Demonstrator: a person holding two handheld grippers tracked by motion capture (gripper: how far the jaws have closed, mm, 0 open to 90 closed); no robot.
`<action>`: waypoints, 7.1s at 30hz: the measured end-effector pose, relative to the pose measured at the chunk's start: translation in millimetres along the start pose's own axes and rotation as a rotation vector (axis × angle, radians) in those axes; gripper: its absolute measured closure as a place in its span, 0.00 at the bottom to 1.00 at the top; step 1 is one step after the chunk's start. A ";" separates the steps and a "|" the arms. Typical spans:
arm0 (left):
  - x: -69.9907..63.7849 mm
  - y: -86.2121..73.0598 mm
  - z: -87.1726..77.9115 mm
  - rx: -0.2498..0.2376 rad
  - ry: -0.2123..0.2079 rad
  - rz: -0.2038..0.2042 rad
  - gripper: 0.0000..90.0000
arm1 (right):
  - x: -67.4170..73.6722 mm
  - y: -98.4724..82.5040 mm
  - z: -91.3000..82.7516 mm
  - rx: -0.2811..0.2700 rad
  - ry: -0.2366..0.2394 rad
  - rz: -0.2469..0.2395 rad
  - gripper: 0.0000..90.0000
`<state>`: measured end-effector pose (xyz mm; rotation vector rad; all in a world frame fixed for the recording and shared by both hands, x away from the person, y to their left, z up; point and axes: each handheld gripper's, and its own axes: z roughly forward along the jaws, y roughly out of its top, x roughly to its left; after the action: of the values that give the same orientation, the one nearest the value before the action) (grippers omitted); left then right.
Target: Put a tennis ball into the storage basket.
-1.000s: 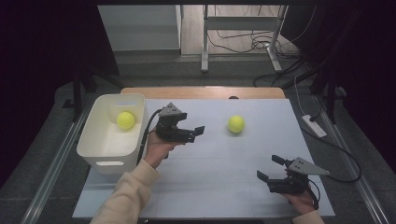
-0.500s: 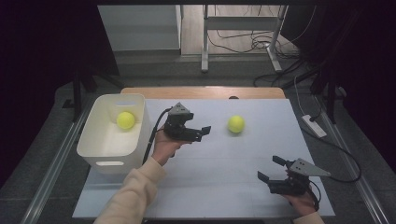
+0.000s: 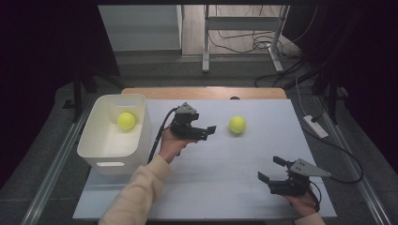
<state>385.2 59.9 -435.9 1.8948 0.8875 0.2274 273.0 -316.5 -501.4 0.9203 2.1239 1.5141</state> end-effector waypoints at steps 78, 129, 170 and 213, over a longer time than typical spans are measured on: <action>-2.8 19.0 91.6 0.087 0.030 0.041 0.10 | -1.3 1.2 2.1 -0.004 0.006 0.000 0.11; -3.9 18.9 148.9 0.145 0.039 0.058 0.10 | -2.4 0.2 1.4 -0.003 0.002 0.011 0.11; 1.6 12.2 181.0 0.207 0.023 0.028 0.22 | -2.8 -0.5 1.3 -0.001 0.000 0.010 0.11; -6.3 26.5 123.8 0.158 -0.019 0.067 0.31 | -3.4 -0.2 1.1 -0.003 -0.007 0.003 0.11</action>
<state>456.5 -38.1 -473.0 2.0717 0.8508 0.1844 276.0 -318.1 -502.2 0.9262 2.1156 1.5135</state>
